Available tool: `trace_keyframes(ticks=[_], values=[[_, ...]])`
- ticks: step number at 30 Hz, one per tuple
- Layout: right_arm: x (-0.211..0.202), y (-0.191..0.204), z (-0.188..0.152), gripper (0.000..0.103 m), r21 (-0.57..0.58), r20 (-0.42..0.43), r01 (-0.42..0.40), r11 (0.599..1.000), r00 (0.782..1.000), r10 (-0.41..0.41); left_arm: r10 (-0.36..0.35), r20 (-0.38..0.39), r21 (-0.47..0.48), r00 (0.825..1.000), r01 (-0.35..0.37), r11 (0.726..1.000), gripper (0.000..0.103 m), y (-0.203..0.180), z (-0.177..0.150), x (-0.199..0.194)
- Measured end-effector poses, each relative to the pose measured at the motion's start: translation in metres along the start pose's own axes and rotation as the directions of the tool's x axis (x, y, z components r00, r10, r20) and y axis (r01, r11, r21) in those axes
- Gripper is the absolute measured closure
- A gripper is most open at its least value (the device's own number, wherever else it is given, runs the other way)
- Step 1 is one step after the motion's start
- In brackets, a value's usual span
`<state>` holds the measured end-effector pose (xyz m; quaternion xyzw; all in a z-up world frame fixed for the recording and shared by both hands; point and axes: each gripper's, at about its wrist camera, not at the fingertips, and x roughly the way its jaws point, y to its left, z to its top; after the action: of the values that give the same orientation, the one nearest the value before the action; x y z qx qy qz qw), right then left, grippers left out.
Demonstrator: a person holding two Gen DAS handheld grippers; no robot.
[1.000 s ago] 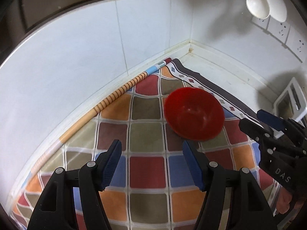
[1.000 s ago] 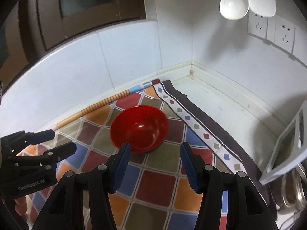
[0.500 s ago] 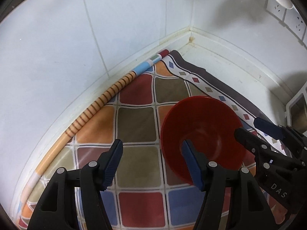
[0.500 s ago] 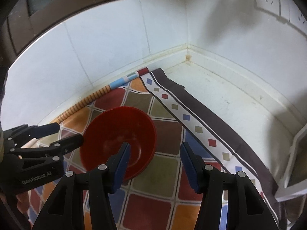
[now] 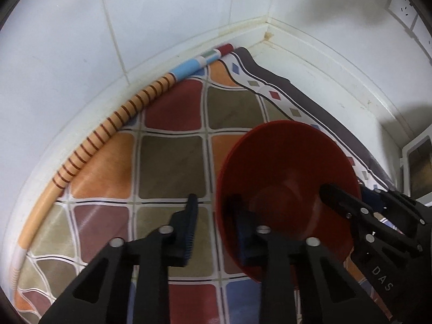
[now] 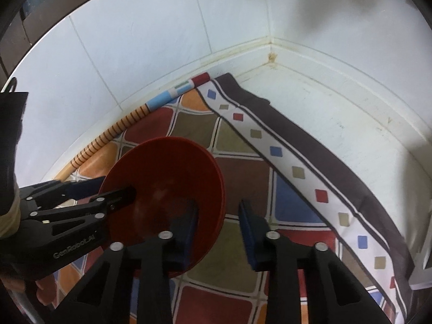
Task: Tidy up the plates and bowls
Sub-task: 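Close both grippers on the rim of the red bowl, then lift the red bowl with both grippers and carry it toward the plate stack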
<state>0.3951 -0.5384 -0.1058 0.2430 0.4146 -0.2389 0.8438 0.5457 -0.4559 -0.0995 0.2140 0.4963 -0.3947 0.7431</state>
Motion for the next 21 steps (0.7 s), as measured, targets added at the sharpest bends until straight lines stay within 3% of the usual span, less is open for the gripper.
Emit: trace_keyframes(ticks=[4, 14, 21], values=[[0.002, 0.001, 0.0, 0.085, -0.003, -0.006, -0.015, 1.0, 1.0, 0.015, -0.007, -0.002, 0.007, 1.0, 0.007, 1.0, 0.091, -0.006, 0.0, -0.001], [-0.009, 0.002, 0.0, 0.089, 0.031, 0.006, -0.026, 0.999, 1.0, 0.025, 0.002, 0.017, -0.007, 1.0, -0.002, 1.0, 0.091, -0.008, -0.009, -0.019], [-0.032, 0.004, -0.008, 0.089, 0.022, 0.026, -0.042, 0.999, 0.999, 0.041, 0.004, 0.056, -0.004, 0.998, -0.003, 1.0, 0.091, -0.012, -0.026, -0.053]])
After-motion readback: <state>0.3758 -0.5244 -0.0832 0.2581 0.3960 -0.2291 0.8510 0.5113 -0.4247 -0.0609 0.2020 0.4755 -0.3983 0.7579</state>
